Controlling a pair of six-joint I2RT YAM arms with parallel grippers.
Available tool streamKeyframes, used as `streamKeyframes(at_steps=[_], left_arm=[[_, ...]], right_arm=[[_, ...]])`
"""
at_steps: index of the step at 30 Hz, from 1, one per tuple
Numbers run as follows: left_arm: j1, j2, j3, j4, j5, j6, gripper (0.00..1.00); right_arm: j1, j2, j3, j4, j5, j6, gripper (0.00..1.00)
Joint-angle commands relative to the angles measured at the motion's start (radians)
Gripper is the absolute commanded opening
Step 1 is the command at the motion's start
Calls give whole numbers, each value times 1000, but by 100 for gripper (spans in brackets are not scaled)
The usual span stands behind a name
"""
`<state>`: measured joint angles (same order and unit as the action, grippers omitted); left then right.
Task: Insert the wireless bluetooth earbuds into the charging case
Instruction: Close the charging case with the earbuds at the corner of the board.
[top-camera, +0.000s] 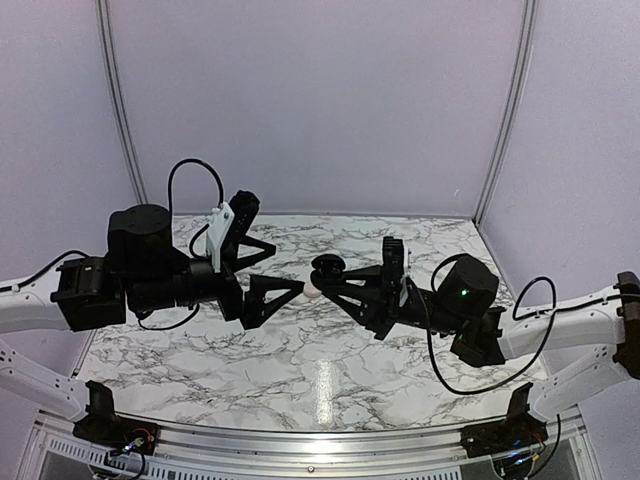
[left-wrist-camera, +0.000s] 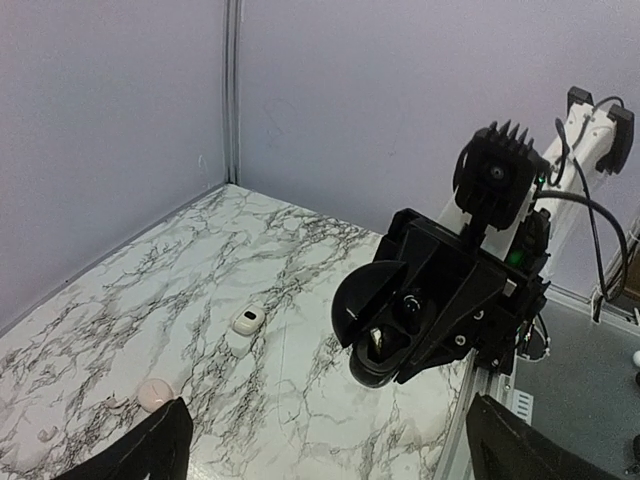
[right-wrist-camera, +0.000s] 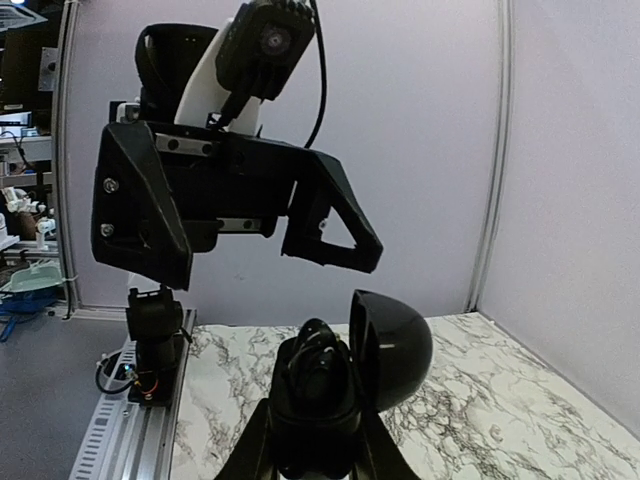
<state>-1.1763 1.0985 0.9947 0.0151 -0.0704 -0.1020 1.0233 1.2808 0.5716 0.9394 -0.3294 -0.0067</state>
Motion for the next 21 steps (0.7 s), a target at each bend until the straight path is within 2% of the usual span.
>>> streamKeyframes(at_steps=[1, 7, 10, 21], left_arm=[[3, -35, -25, -14, 45, 64, 99], [3, -128, -136, 35, -5, 64, 99], [3, -148, -177, 34, 15, 91, 99], [0, -48, -211, 77, 113, 209, 99]], right_arm=[[-11, -21, 67, -115, -147, 57, 0], [-53, -19, 105, -214, -264, 82, 0], [-62, -21, 125, -271, -307, 90, 0], [-65, -17, 176, -382, -395, 126, 0]])
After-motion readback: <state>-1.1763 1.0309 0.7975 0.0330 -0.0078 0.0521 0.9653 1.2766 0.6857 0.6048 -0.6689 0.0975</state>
